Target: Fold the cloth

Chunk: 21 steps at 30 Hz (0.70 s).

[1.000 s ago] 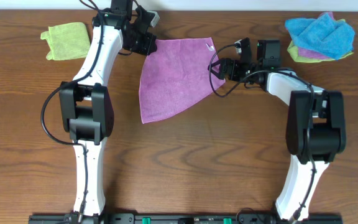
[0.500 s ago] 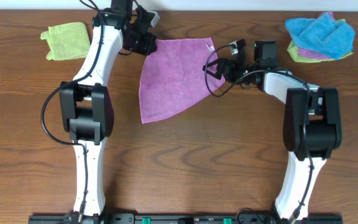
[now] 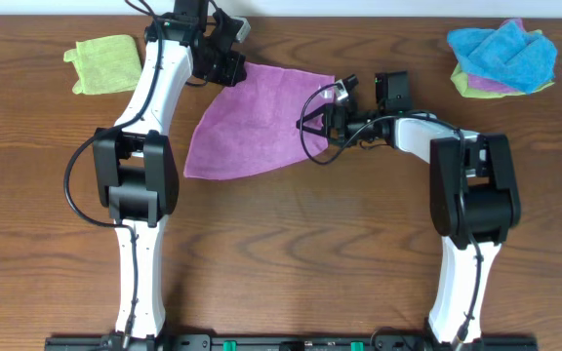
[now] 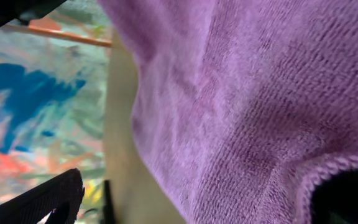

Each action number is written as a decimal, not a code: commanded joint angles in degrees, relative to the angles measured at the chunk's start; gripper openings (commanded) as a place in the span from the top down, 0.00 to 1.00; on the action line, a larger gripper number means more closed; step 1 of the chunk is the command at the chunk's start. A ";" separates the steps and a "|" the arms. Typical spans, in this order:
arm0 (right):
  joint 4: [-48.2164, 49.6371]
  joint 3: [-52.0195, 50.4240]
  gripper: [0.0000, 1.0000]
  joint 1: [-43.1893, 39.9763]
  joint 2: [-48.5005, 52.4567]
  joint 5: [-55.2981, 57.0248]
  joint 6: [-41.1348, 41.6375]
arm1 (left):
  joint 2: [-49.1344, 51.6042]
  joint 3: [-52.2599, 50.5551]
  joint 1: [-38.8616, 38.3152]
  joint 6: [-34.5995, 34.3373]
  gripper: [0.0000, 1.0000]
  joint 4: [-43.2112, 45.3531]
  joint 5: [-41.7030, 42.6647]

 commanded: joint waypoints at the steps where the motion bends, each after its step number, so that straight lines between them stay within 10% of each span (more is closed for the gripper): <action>1: -0.13 -0.57 0.02 0.26 1.22 -8.76 3.04 | 0.68 1.01 0.09 -0.68 0.94 -0.02 -0.22; 21: 4.70 -0.52 0.05 4.09 -8.92 -22.03 8.22 | 0.68 1.01 0.09 -2.10 0.94 1.33 -2.16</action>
